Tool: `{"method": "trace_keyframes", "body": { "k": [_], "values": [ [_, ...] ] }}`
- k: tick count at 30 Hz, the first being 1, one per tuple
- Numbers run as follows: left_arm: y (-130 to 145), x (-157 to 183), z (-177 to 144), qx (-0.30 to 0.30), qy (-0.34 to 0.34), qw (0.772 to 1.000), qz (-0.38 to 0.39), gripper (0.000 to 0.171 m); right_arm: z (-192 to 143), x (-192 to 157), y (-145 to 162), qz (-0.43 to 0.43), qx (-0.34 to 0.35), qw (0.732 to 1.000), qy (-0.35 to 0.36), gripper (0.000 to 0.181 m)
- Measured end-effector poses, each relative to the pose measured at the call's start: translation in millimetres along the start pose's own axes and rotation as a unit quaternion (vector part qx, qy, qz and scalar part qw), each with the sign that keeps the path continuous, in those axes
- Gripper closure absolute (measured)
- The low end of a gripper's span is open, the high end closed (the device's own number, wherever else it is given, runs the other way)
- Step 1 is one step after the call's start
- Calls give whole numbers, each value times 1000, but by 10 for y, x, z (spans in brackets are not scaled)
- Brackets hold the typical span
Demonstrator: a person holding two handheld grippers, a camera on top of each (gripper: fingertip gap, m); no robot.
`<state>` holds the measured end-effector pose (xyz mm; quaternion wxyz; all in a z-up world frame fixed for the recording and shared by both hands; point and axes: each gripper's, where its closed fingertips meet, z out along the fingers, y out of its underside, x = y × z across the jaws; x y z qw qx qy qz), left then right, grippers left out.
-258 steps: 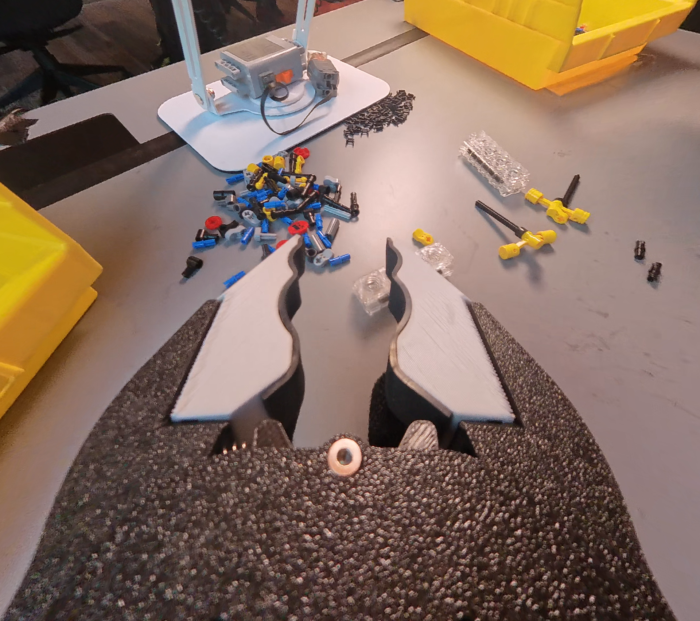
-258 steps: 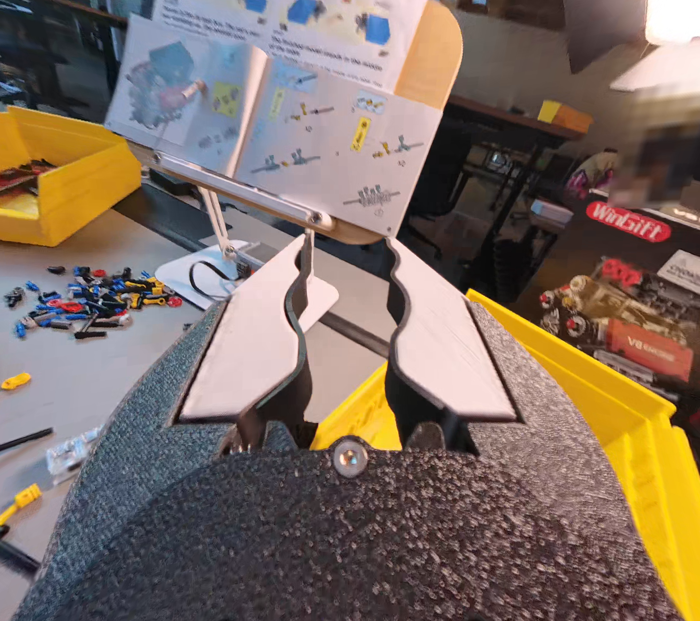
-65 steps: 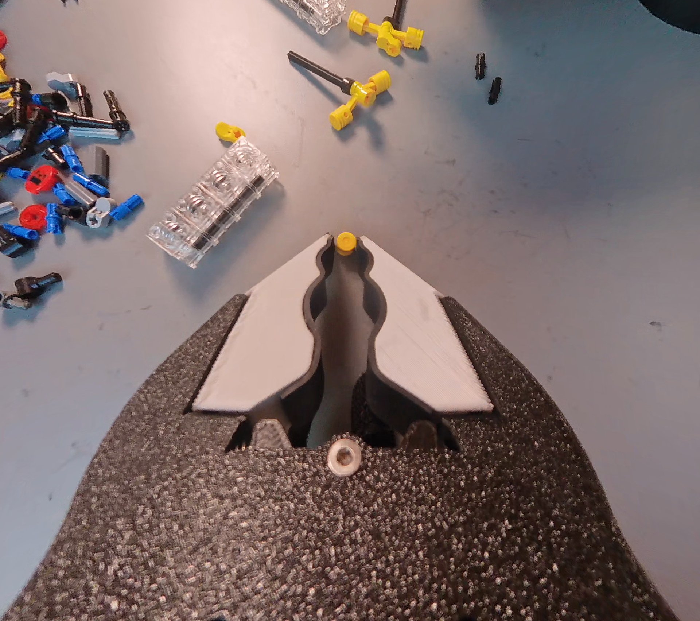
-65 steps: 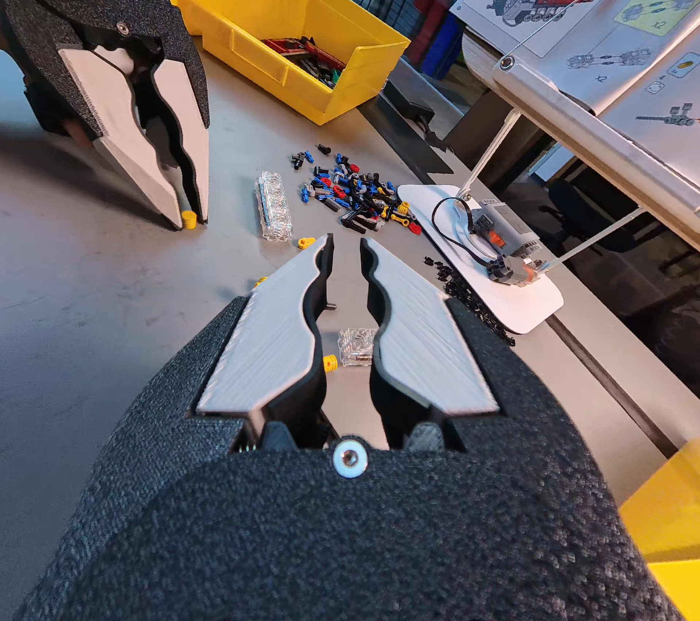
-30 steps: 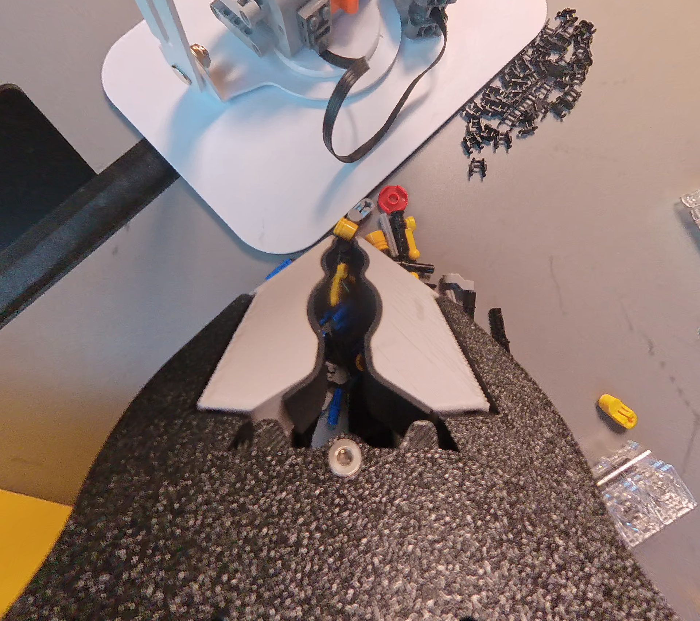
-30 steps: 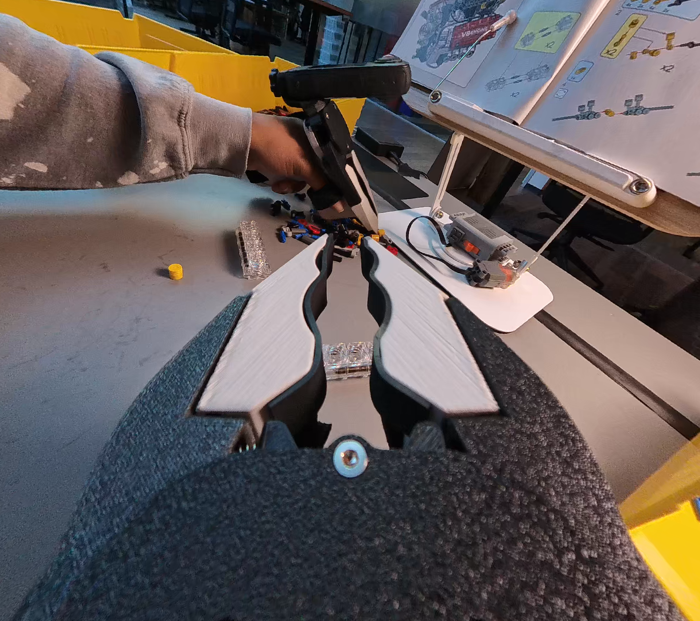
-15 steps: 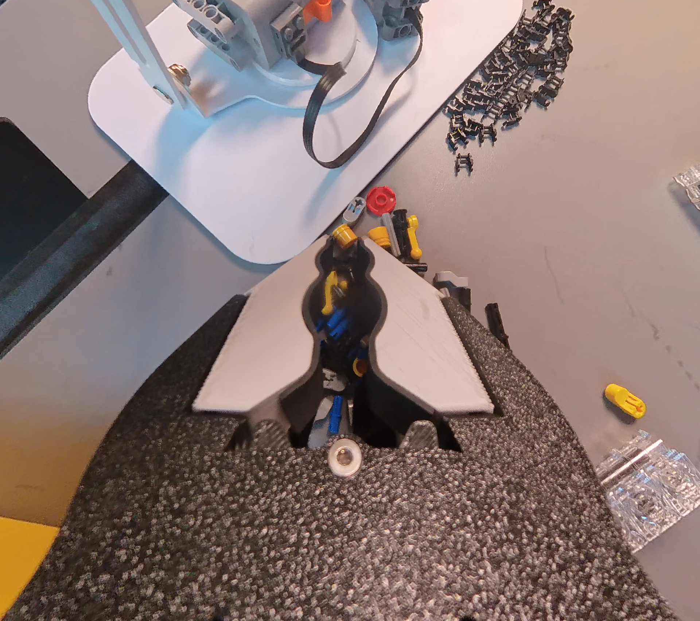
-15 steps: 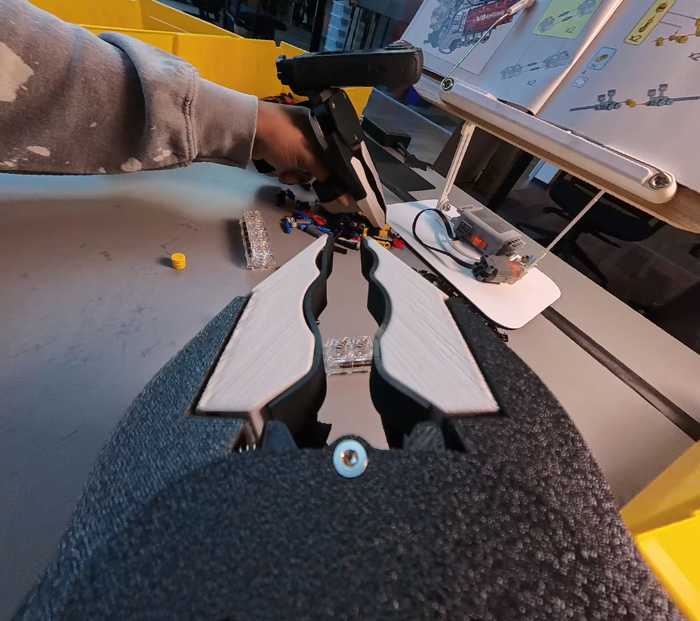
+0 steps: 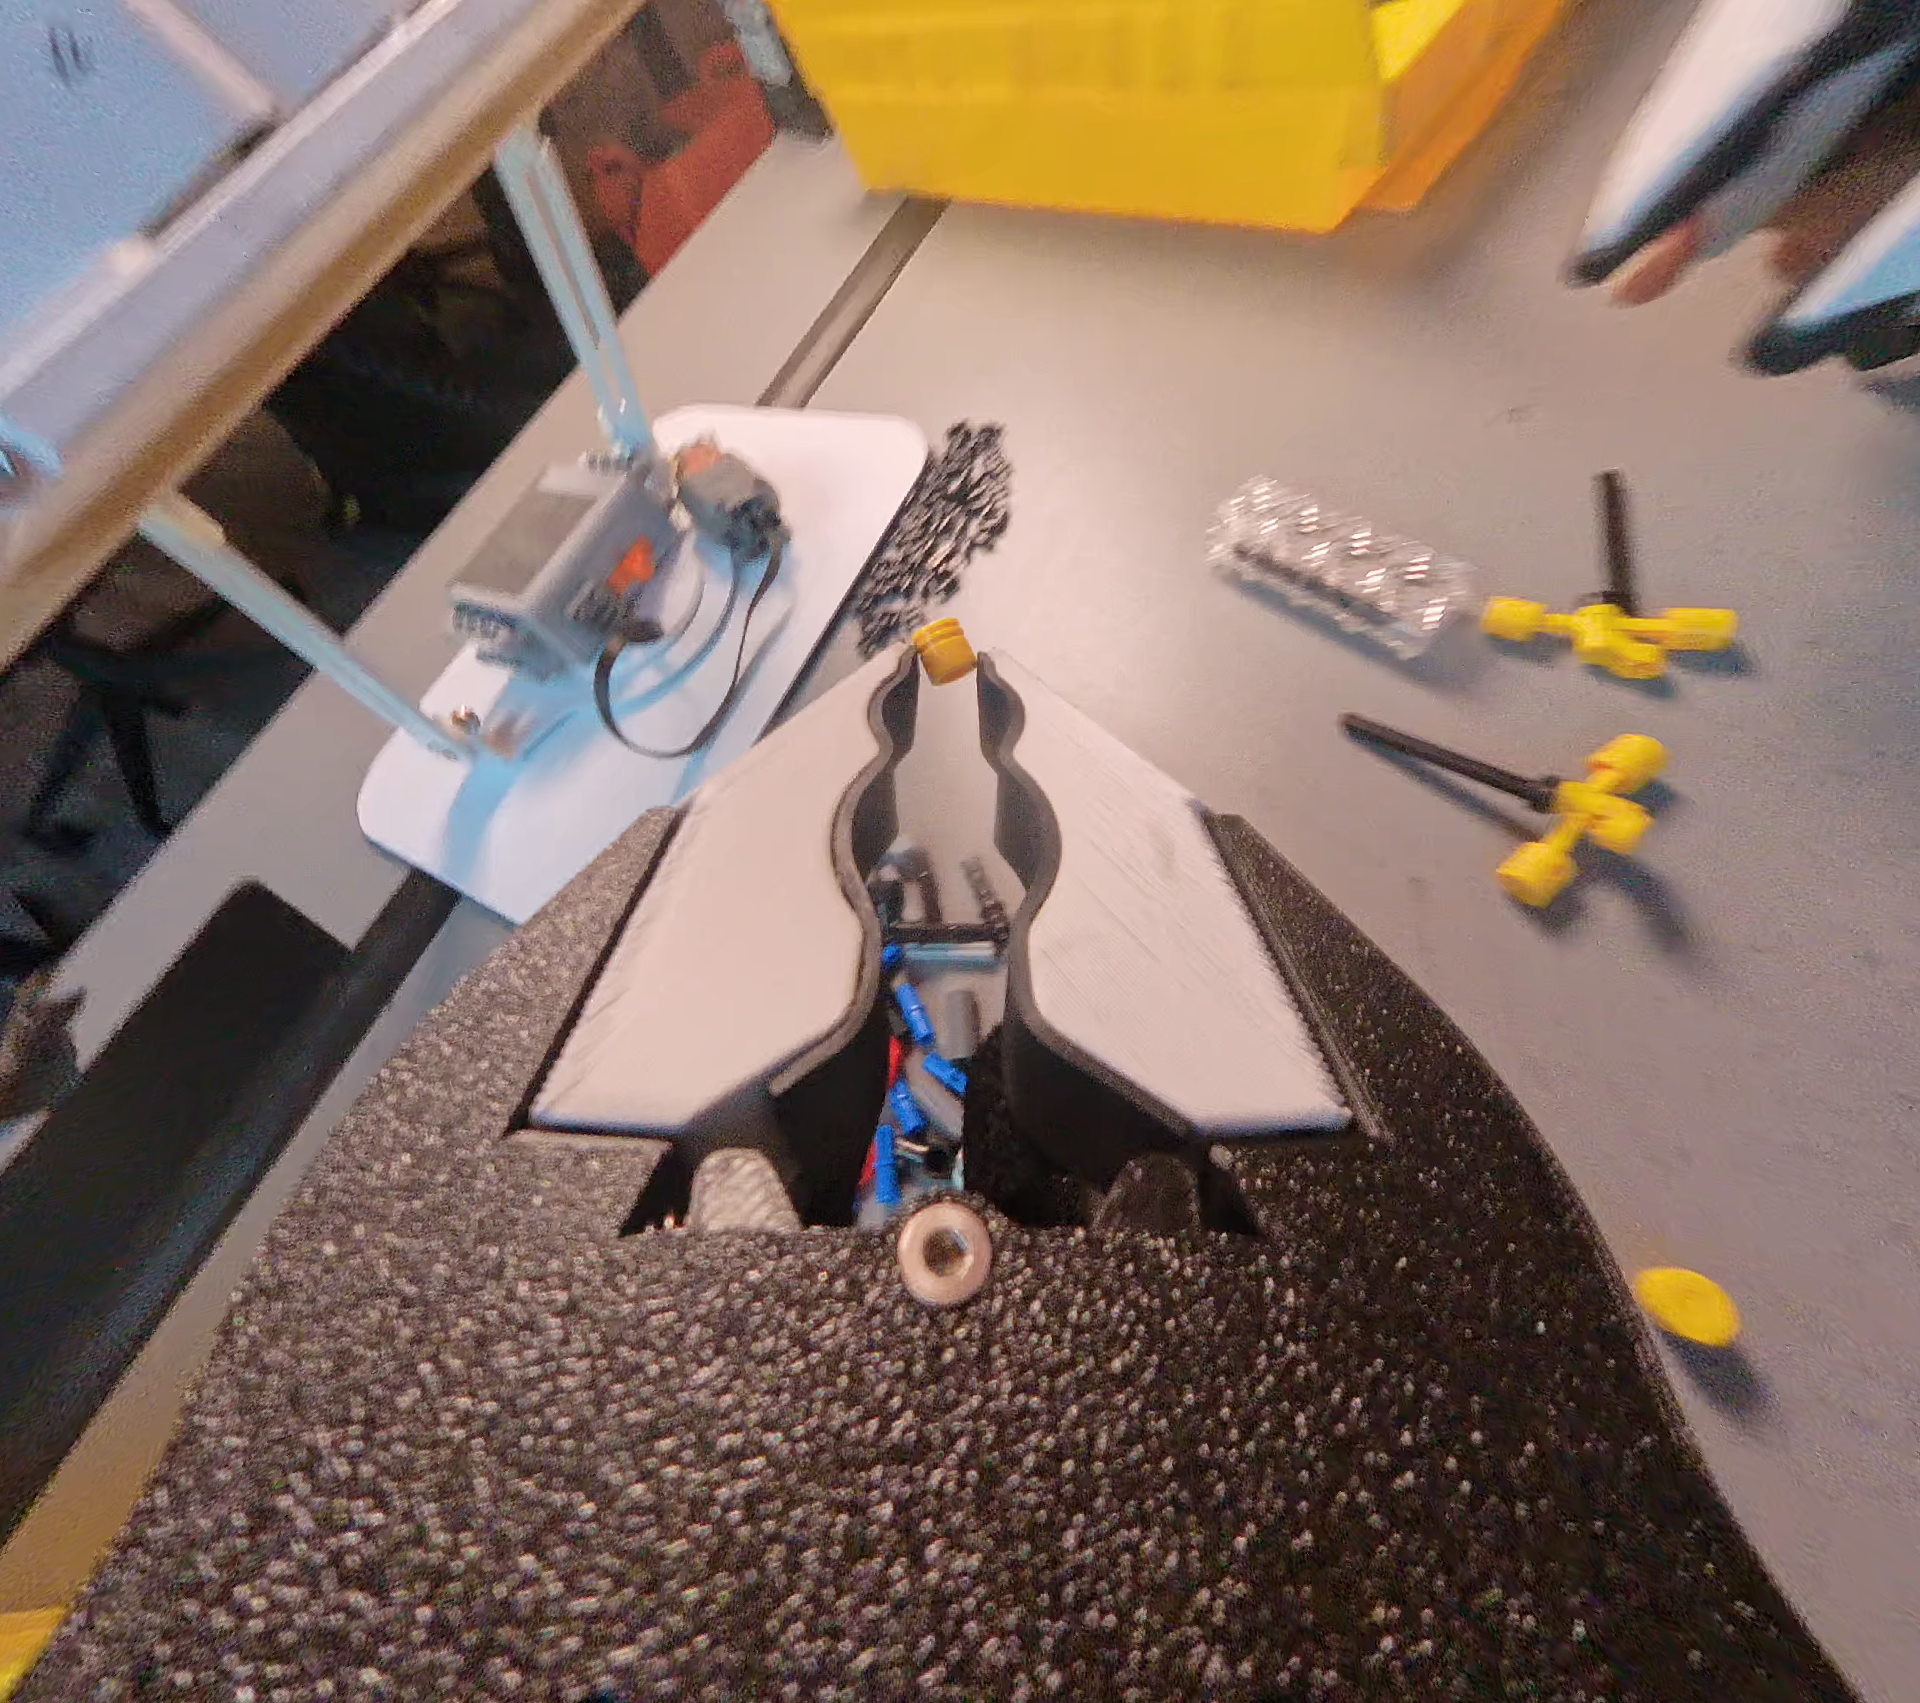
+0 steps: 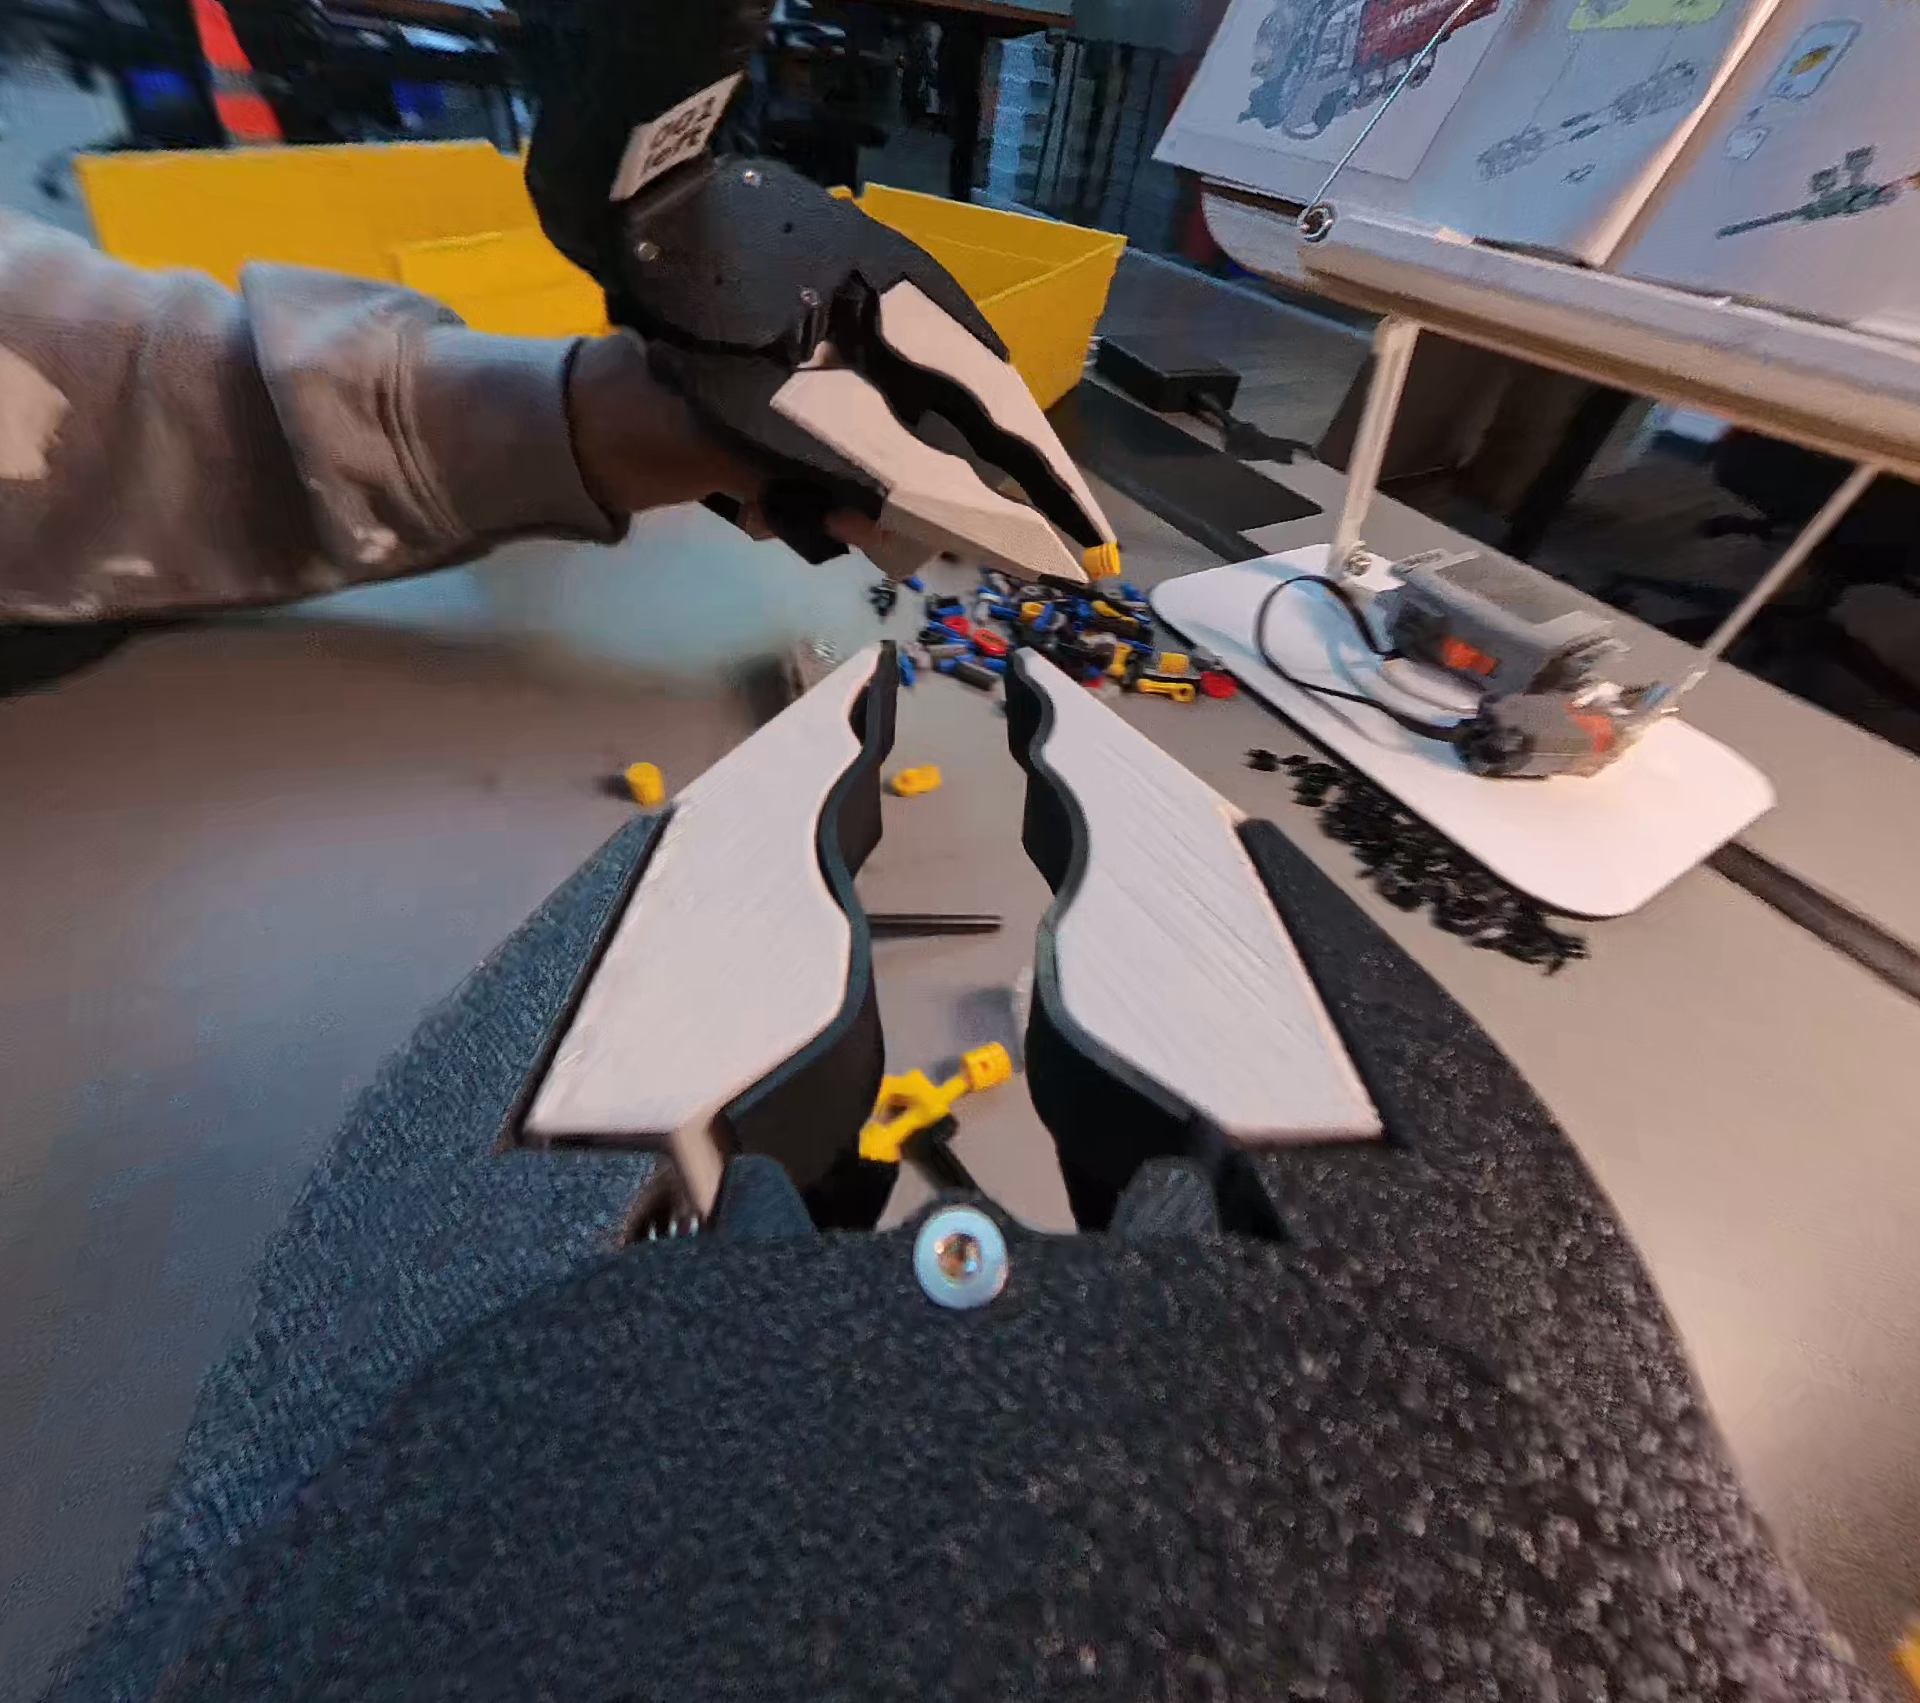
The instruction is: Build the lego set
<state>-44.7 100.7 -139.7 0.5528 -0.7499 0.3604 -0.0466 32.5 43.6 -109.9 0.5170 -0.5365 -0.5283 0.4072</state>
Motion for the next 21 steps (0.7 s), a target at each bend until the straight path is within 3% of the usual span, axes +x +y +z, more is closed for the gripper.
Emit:
{"method": "trace_keyframes", "body": {
  "k": [4, 9, 12, 18, 21],
  "values": [
    [-359, 570, -382, 75, -22, 992, 102, 160, 22, -193, -163, 150, 41, 985, -76, 154],
    [-463, 947, -627, 97, -55, 978, 174, 160, 88, -428, -157, 202, 36, 970, -130, 156],
    [-464, 1029, -661, 94, -68, 972, 205, 160, 112, -530, -137, 212, 31, 966, -148, 169],
    [-363, 1039, -669, 76, -46, 975, 204, 159, 141, -575, -39, 186, 3, 971, -150, 172],
    [-197, 861, -734, 72, -22, 991, 107, 158, 204, -659, 129, 107, -64, 982, -139, 173]
  ]
}}
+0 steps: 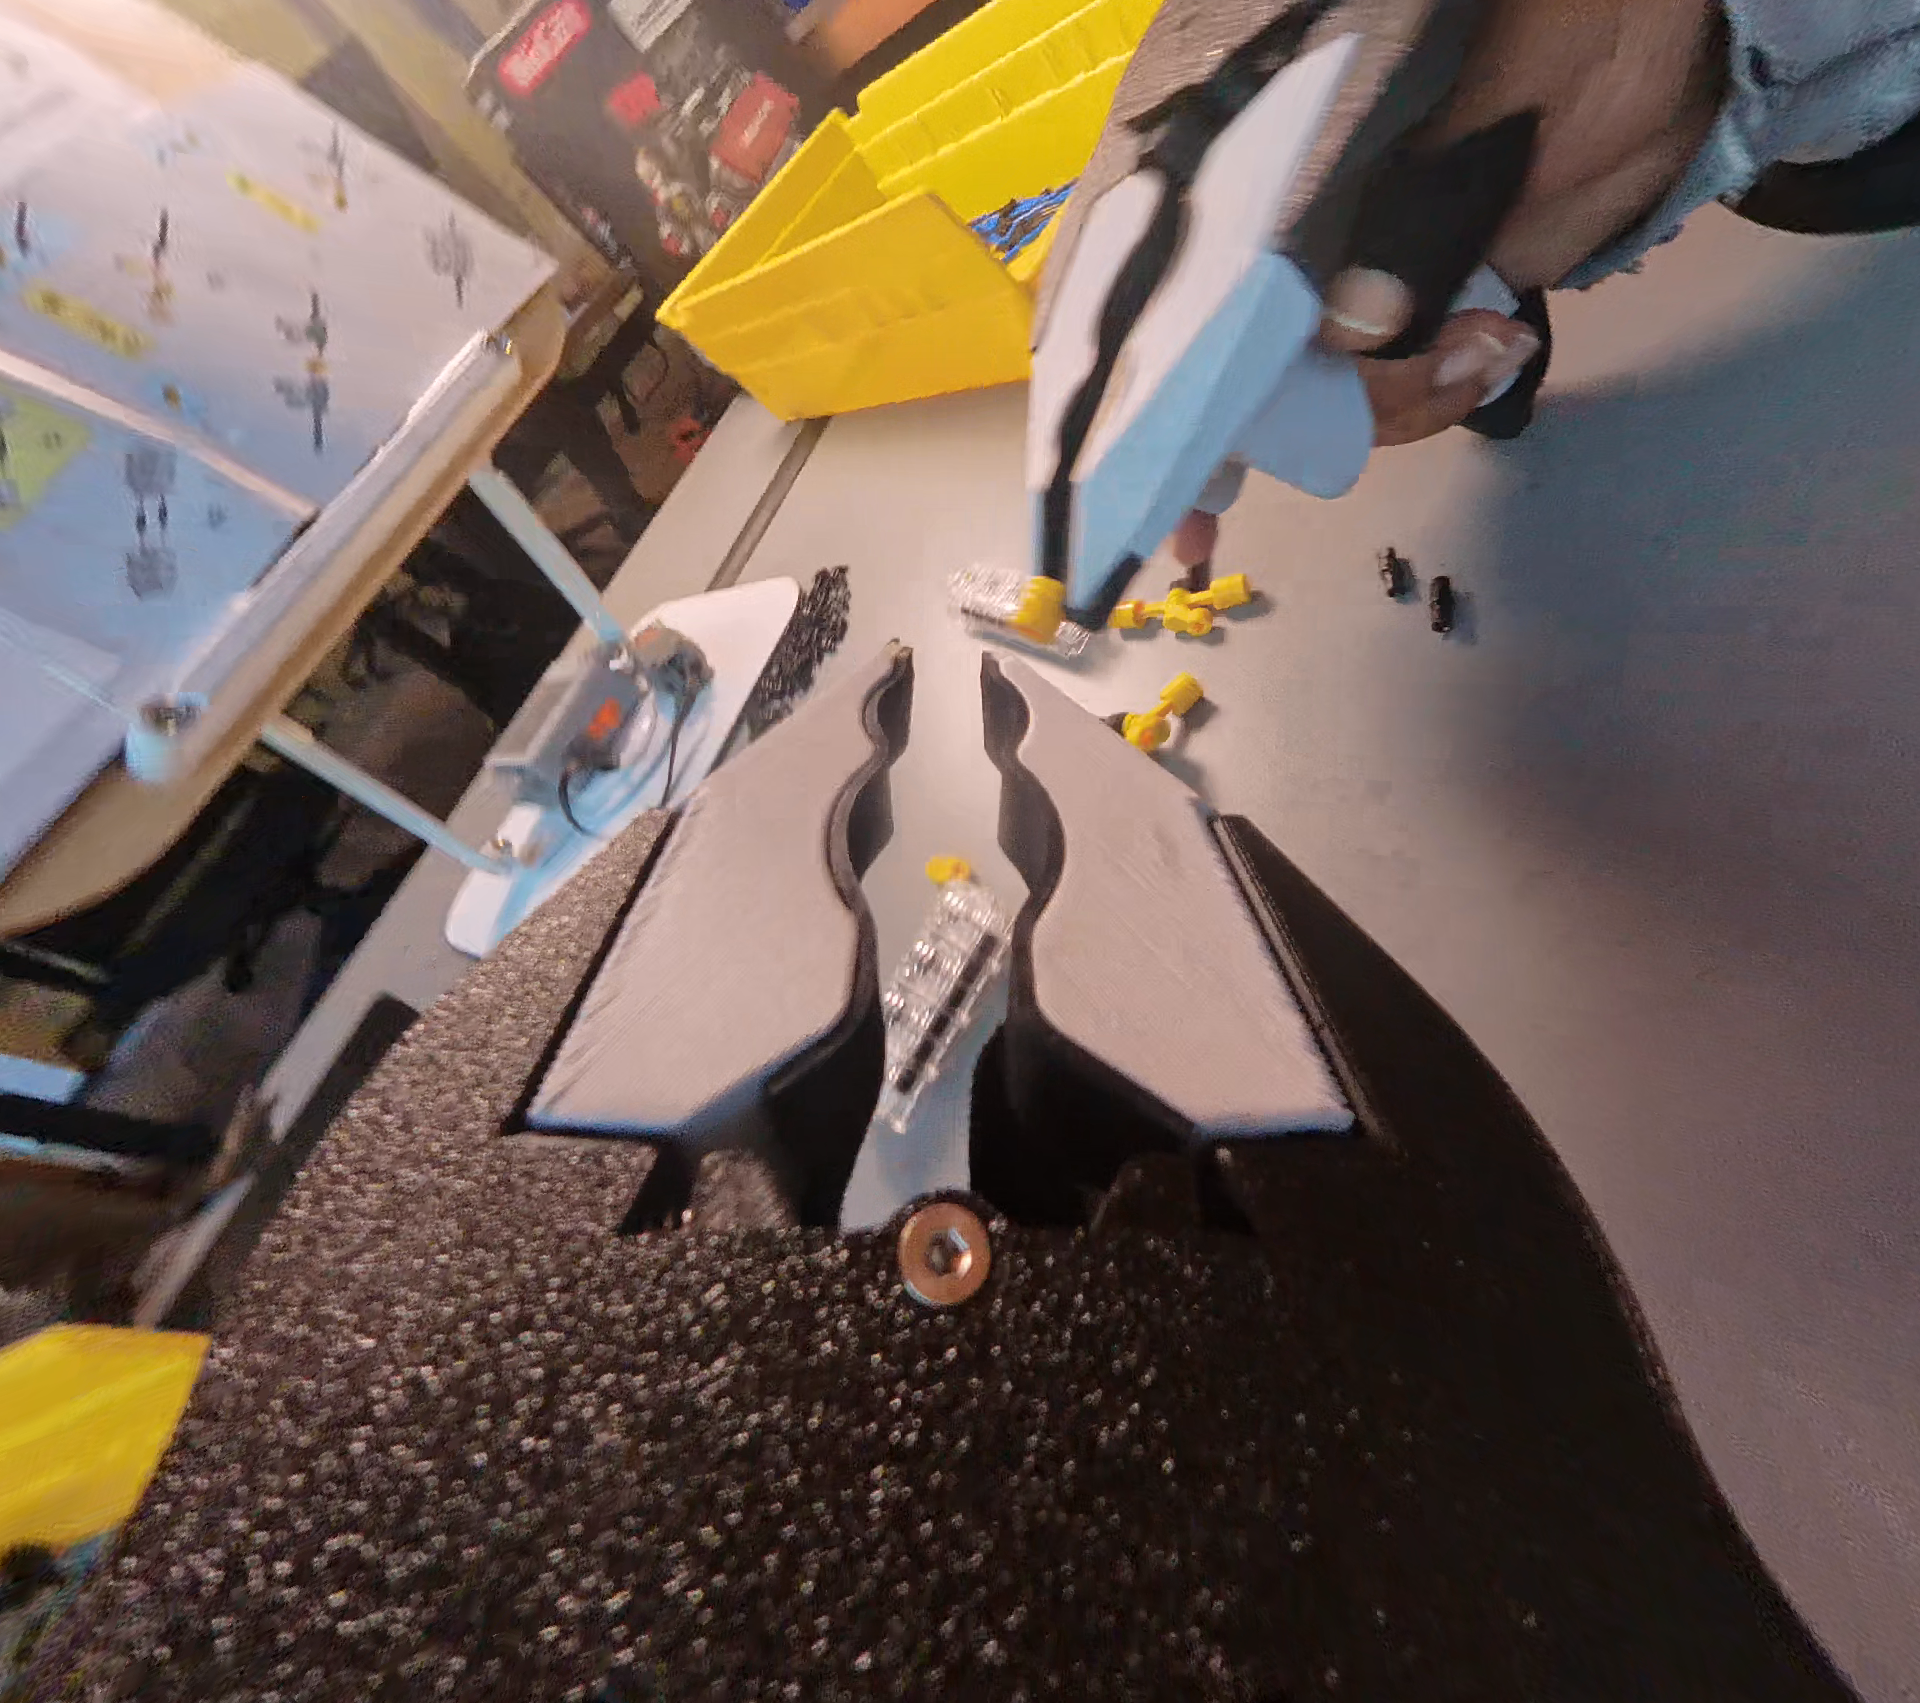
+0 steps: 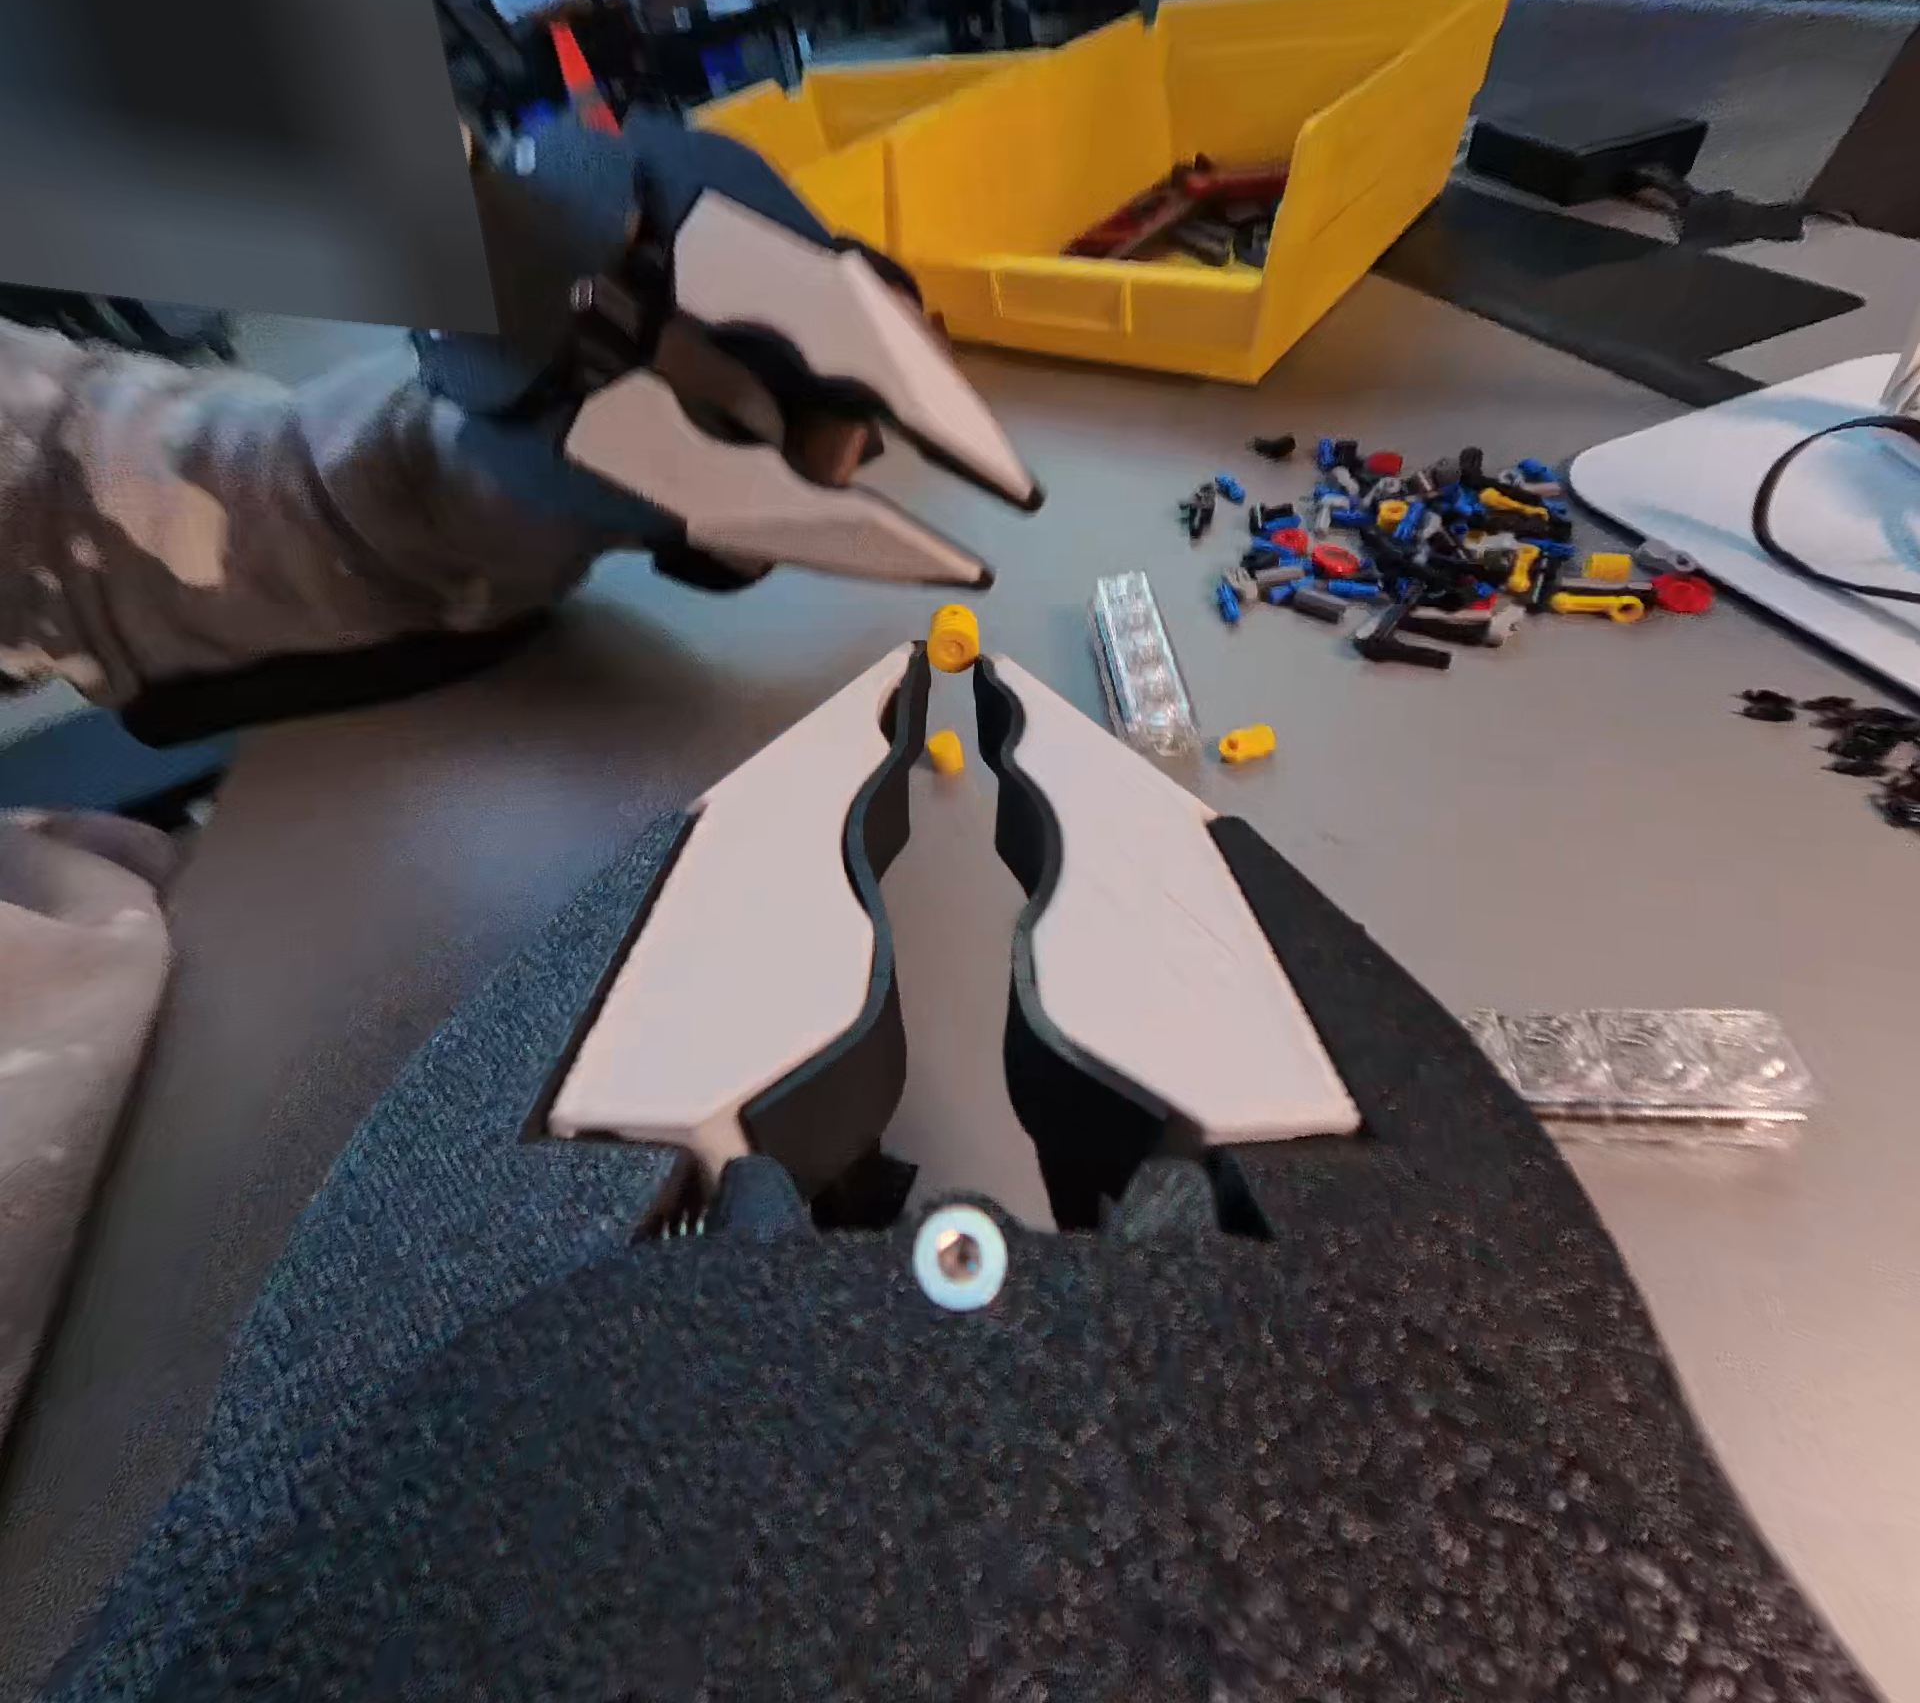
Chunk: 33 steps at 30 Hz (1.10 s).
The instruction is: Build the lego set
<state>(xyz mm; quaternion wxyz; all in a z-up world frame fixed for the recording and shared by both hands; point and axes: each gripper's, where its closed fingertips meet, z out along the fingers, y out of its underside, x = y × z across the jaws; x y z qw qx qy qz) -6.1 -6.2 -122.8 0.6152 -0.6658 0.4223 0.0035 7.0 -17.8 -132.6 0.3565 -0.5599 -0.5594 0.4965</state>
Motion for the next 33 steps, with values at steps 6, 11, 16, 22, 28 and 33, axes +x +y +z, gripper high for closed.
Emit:
{"method": "trace_keyframes", "body": {
  "k": [6, 11, 16, 22, 28, 33],
  "values": [
    [423, -556, -108, -13, -49, 976, -213, 160, 398, -12, 574, -128, -210, 968, 52, 173],
    [553, -527, -78, -38, -47, 974, -221, 158, 463, 68, 781, -115, -271, 953, 67, 173],
    [683, -502, 60, -74, -39, 969, -234, 157, 401, 52, 671, -115, -251, 959, 64, 158],
    [889, -746, 433, -167, -22, 956, -242, 150, -117, 425, -57, -71, -78, 989, 107, 158],
    [1345, -1120, 980, -278, -12, 921, -271, 151, -548, 832, -20, -42, -14, 985, 168, 160],
    [1470, -1195, 1090, -299, 9, 896, -328, 161, -577, 837, -47, -56, -12, 984, 168, 160]
  ]
}}
